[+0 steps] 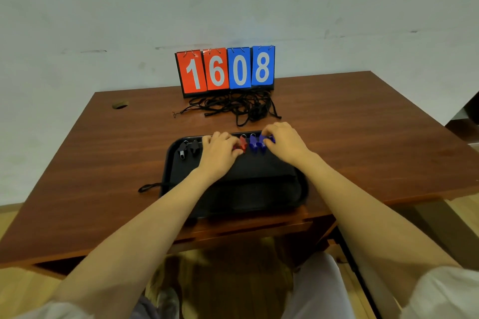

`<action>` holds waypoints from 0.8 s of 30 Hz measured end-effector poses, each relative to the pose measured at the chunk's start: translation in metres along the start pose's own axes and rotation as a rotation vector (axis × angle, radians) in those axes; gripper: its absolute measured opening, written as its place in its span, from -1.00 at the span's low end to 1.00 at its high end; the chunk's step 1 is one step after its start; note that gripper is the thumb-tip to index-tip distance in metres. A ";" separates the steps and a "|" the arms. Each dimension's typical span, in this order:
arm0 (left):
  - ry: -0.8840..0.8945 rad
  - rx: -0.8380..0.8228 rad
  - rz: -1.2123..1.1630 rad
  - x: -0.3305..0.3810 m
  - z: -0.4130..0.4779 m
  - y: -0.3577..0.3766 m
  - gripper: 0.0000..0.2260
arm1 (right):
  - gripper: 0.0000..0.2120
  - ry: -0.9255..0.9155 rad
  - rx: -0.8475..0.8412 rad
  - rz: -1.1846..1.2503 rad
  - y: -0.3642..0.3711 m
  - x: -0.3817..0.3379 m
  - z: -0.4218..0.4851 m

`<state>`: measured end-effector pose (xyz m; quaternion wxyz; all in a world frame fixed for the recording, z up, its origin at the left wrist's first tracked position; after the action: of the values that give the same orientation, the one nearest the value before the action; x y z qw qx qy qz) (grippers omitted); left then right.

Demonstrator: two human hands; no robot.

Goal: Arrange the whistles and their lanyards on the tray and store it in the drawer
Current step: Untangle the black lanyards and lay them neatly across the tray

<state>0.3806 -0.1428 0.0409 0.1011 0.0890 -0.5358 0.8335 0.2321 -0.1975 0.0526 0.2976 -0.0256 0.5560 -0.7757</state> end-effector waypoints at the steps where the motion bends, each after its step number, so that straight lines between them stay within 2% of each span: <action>1: 0.011 0.008 0.008 0.004 0.012 0.001 -0.78 | -0.76 0.008 0.014 0.009 -0.002 0.001 0.011; 6: -0.008 0.007 0.006 0.003 0.072 0.012 -0.76 | -0.74 0.102 0.055 0.032 -0.001 0.025 0.069; 12: -0.066 -0.154 -0.050 -0.013 0.128 0.061 -0.69 | -0.70 0.239 -0.122 -0.035 0.045 0.078 0.124; 17: 0.073 -0.167 -0.083 -0.003 0.151 0.104 -0.57 | -0.59 0.255 -0.259 -0.058 0.091 0.103 0.139; 20: 0.143 -0.252 -0.004 -0.003 0.156 0.128 -0.57 | -0.68 0.276 -0.196 -0.087 0.103 0.117 0.143; 24: 0.106 -0.270 0.057 -0.020 0.155 0.139 -0.62 | -0.75 0.244 -0.133 -0.131 0.104 0.119 0.142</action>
<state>0.3693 -0.3418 -0.0223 0.1164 0.0154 -0.6394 0.7599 0.2322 -0.3976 -0.0194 0.1741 0.0130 0.6353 -0.7523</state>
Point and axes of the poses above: each hand's wrist, its own z-axis towards the middle knuckle, its own y-axis out of the palm, x = y × z, the point moved 7 cm from there along z, towards the middle knuckle, and after that the axes turned 13 degrees about x, right-handed, at the moved point
